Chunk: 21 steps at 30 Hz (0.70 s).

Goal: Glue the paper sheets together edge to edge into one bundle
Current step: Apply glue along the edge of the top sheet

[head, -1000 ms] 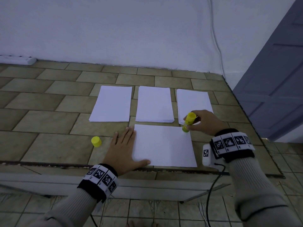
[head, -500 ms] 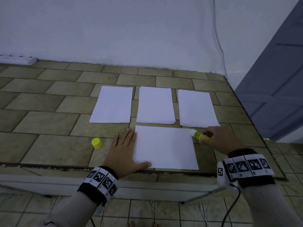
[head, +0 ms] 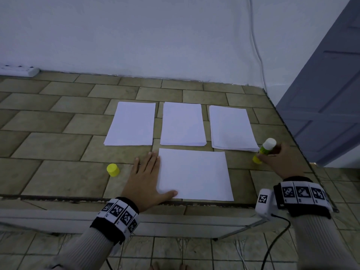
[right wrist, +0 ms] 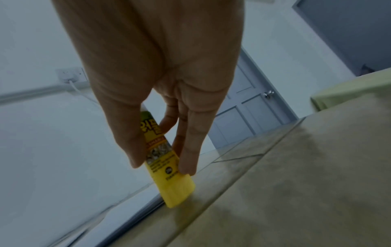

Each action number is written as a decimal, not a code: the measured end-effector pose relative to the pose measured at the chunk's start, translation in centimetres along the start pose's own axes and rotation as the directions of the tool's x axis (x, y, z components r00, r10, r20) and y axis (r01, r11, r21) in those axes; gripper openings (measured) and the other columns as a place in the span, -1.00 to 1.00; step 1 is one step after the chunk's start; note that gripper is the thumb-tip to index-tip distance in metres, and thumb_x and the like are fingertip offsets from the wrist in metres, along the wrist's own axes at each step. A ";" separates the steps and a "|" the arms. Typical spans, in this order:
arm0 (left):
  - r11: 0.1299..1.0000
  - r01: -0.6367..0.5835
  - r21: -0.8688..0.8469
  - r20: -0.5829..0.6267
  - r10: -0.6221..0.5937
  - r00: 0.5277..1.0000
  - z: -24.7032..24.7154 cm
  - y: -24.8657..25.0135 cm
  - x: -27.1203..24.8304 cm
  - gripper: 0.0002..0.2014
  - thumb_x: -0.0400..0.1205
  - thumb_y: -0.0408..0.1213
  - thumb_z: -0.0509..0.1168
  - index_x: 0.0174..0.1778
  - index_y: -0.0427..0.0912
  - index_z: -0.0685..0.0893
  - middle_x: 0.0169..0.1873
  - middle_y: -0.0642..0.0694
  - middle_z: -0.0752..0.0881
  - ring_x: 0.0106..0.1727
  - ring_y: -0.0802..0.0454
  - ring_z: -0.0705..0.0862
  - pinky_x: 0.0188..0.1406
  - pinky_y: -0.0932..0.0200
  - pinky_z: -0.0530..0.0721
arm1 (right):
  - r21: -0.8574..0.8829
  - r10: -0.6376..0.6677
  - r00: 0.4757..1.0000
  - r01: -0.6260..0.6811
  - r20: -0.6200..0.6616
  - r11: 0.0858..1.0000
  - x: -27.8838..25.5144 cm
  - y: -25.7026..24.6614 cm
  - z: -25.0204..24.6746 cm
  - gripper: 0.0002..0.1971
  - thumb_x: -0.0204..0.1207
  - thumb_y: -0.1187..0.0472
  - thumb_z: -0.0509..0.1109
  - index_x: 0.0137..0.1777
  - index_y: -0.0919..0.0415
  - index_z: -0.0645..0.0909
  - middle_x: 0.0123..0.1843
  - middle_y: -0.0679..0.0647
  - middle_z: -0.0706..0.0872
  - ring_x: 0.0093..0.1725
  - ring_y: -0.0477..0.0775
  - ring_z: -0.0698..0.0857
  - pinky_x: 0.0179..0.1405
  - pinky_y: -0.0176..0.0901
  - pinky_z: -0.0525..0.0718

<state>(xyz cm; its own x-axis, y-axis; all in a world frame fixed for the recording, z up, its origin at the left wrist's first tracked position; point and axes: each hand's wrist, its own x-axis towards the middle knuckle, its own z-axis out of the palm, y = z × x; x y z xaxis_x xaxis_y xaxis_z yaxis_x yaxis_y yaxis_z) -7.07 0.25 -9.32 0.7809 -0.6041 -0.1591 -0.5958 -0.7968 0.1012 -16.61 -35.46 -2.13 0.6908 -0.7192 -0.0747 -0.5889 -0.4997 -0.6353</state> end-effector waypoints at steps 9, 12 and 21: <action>1.000 0.001 0.021 0.019 -0.002 1.000 0.1 0.0 0.0 0.34 0.16 0.68 -0.61 0.69 -0.31 -0.24 0.68 -0.18 -0.31 0.68 -0.03 -0.37 0.67 -0.21 -0.27 | -0.100 0.136 0.981 -0.123 0.138 0.987 -0.5 0.5 -0.2 -0.59 0.39 -0.02 0.56 -0.10 0.33 0.58 -0.20 0.21 0.61 -0.29 0.09 0.54 -0.30 -0.12 0.42; 1.000 0.000 0.019 0.009 0.000 1.000 0.1 0.0 0.0 0.34 0.17 0.67 -0.61 0.68 -0.32 -0.24 0.68 -0.20 -0.32 0.66 -0.01 -0.40 0.67 -0.21 -0.28 | -0.210 0.131 0.934 -0.062 0.332 0.976 -2.1 0.2 0.5 -0.61 0.54 -0.04 0.41 -0.29 0.30 0.58 -0.37 0.16 0.65 -0.48 0.01 0.51 -0.45 -0.20 0.42; 0.999 -0.032 -0.023 -0.042 0.031 0.999 0.6 -0.3 0.0 0.24 0.31 0.62 -0.57 0.69 -0.31 -0.17 0.69 -0.17 -0.26 0.66 0.02 -0.37 0.66 -0.18 -0.30 | -0.126 -0.345 0.908 0.381 0.237 0.916 0.0 -7.2 4.6 -0.93 0.53 0.22 0.44 -0.12 0.21 0.69 -0.17 0.06 0.73 -0.26 -0.06 0.62 -0.21 -0.27 0.50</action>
<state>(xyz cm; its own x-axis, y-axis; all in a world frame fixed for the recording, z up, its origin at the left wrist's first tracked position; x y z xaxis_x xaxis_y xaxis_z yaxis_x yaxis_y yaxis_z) -6.99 0.51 -9.99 0.7694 -0.6284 -0.1143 -0.6158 -0.7774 0.1283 -10.42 -29.68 -1.08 0.9300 -0.3664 -0.0304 -0.3291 -0.7927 -0.5132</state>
